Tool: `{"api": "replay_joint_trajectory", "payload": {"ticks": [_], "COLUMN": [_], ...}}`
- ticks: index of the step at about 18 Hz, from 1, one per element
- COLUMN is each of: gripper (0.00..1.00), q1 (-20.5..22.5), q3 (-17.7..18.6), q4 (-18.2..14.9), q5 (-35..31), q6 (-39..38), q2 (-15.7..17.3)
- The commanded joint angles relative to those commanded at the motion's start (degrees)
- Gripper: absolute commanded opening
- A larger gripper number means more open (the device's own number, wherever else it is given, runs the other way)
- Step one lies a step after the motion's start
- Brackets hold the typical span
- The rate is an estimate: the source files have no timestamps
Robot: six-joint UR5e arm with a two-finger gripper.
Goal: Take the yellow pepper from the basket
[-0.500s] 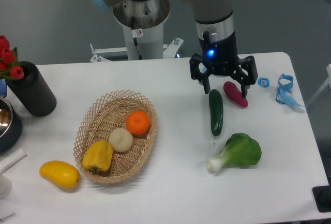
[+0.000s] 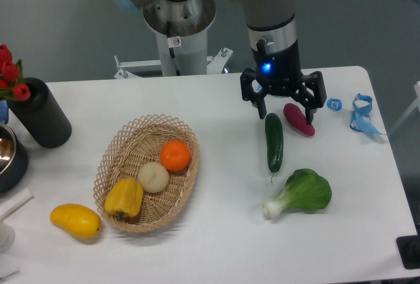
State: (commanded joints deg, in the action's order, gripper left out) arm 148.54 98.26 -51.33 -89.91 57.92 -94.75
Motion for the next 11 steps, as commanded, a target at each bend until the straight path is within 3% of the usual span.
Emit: {"api": "replay_joint_trajectory", "payload": {"ticks": [7, 11], "gripper": [1.0, 1.0], "q1": [-0.26, -2.54], "q3": [2.11, 2.64], "q4": [0.09, 0.0], "q5": [0.96, 2.89], "q6": [-0.26, -7.72], "q2": [0.0, -0.26]}}
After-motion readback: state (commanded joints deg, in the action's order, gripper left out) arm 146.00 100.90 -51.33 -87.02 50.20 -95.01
